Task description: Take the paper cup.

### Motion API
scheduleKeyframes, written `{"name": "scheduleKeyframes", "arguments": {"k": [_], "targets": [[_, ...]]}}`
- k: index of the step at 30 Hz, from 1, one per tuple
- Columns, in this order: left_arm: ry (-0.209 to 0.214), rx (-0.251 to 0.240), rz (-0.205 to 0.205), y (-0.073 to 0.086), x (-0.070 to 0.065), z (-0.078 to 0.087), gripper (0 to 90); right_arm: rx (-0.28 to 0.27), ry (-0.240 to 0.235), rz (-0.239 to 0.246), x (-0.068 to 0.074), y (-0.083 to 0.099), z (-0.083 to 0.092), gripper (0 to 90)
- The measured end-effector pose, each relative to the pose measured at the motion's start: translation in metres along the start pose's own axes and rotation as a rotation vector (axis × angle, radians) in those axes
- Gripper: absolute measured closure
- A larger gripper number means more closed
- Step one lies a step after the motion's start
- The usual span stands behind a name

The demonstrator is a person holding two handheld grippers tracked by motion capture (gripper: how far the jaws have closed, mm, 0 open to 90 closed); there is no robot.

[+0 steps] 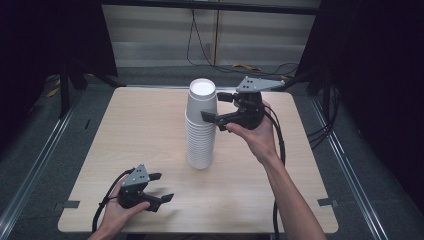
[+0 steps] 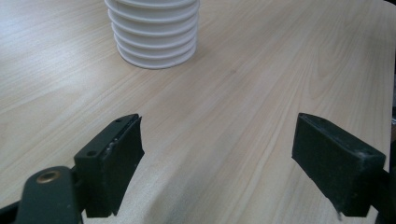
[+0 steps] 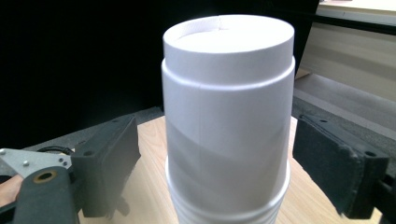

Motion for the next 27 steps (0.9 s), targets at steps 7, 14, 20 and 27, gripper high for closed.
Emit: {"name": "scheduleKeyframes", "arguments": {"k": [7, 14, 20, 27], "targets": [[-0.003, 0.003, -0.005, 0.0, 0.001, 0.0, 16.0, 0.025, -0.007, 0.004, -0.004, -0.011, -0.006, 14.0], [-0.012, 0.003, -0.002, 0.0, 0.001, 0.0, 16.0, 0.064, -0.022, -0.008, -0.008, -0.018, -0.015, 13.9], [-0.015, 0.0, 0.001, 0.0, 0.002, 0.0, 16.0, 0.095, -0.022, -0.007, -0.011, -0.025, -0.021, 14.4], [-0.014, 0.001, -0.006, 0.0, 0.002, 0.001, 16.0, 0.12, -0.027, -0.021, -0.015, -0.028, -0.028, 14.5]]}}
Point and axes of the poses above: each handheld gripper's, and its own axes: z roughly backward along the jaws, y roughly out of its underside, x roughly to its left, the point moved 4 cm from there along -z, roughly forward along the jaws, and after that the axes turned 14 degrees about -y, right-handed, at the moved point
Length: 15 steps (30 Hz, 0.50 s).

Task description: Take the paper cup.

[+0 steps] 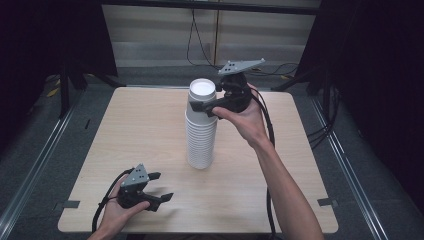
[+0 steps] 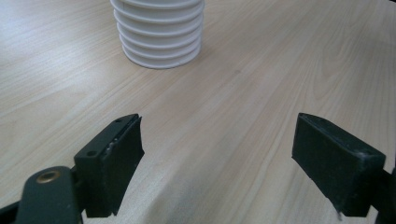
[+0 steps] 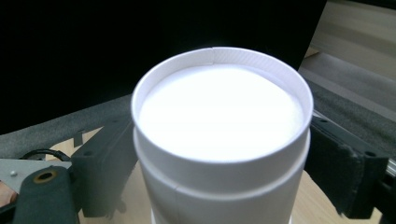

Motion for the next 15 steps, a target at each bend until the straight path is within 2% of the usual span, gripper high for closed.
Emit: {"name": "scheduleKeyframes", "arguments": {"k": [15], "targets": [[0.001, 0.005, -0.001, 0.0004, -0.0009, -0.0009, 16.0, 0.017, 0.009, -0.005, -0.0012, -0.0038, -0.0045, 20.5]]}}
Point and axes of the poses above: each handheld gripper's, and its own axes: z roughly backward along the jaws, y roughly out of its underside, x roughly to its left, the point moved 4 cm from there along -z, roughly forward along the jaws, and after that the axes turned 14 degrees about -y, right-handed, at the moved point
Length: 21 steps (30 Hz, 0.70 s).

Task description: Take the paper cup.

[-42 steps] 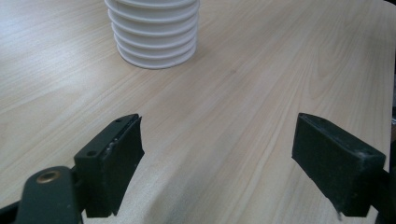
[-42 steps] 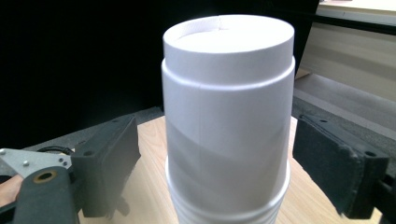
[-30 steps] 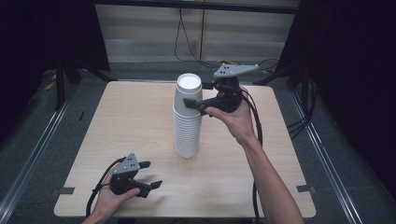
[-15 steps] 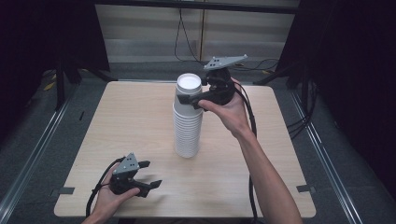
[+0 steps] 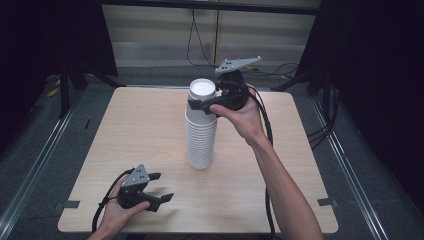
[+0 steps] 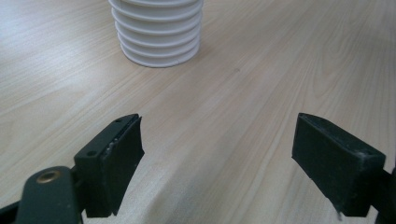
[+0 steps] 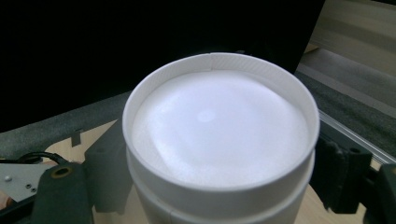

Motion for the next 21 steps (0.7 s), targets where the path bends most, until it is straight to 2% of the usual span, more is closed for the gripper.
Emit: {"name": "scheduleKeyframes", "arguments": {"k": [7, 16, 21], "targets": [[0.0, 0.001, -0.003, 0.0, 0.0, 0.0, 16.1, -0.006, 0.006, 0.008, 0.001, -0.001, 0.001, 20.8], [0.001, 0.004, -0.001, 0.0, 0.0, -0.001, 16.0, -0.044, 0.01, 0.024, 0.004, -0.007, 0.006, 20.9], [0.003, 0.012, -0.001, 0.001, -0.001, -0.001, 16.1, -0.096, 0.012, 0.033, 0.005, -0.01, 0.011, 21.0]]}}
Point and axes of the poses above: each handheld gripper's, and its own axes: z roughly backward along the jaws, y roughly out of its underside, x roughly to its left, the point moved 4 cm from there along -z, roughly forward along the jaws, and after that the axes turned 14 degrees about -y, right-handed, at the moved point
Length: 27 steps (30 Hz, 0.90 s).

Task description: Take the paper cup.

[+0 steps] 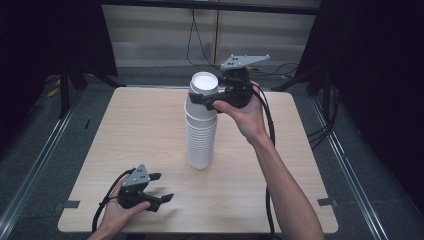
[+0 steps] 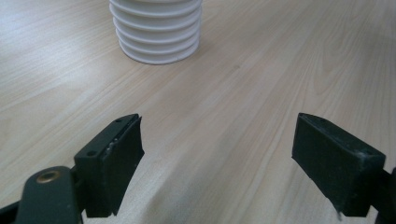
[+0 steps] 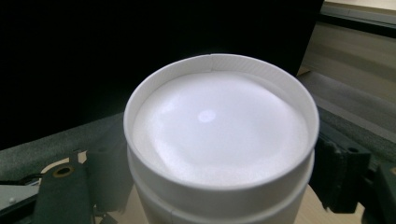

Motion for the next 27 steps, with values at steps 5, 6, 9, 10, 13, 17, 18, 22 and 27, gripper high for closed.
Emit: {"name": "scheduleKeyframes", "arguments": {"k": [5, 6, 9, 10, 13, 17, 18, 22, 27], "targets": [[0.001, 0.0, -0.002, 0.0, 0.0, 0.0, 16.1, -0.021, -0.001, 0.006, 0.002, -0.003, 0.003, 21.1], [0.001, 0.0, -0.003, 0.0, 0.0, 0.0, 16.1, -0.029, -0.003, 0.005, 0.002, -0.004, 0.003, 21.1], [-0.001, 0.0, 0.0, 0.0, 0.0, 0.0, 16.1, -0.06, -0.006, 0.004, 0.002, -0.007, 0.007, 21.1], [-0.001, 0.0, 0.0, 0.0, 0.0, 0.0, 16.1, -0.071, -0.01, 0.002, 0.003, -0.008, 0.008, 21.2], [0.001, 0.0, 0.0, 0.0, 0.0, 0.0, 16.1, -0.095, -0.008, 0.004, 0.004, -0.011, 0.011, 21.3], [0.0, 0.001, -0.002, 0.0, 0.0, 0.0, 16.1, -0.12, -0.009, 0.013, 0.005, -0.014, 0.015, 21.3], [0.001, 0.002, -0.002, 0.0, 0.0, 0.0, 16.1, -0.127, -0.014, 0.011, 0.006, -0.014, 0.015, 21.3], [0.0, 0.002, -0.003, 0.0, 0.0, 0.0, 16.1, -0.159, -0.019, 0.018, 0.008, -0.017, 0.019, 21.4], [0.0, 0.001, -0.002, 0.0, 0.001, 0.0, 16.1, -0.209, -0.031, 0.023, 0.01, -0.019, 0.025, 21.4]]}}
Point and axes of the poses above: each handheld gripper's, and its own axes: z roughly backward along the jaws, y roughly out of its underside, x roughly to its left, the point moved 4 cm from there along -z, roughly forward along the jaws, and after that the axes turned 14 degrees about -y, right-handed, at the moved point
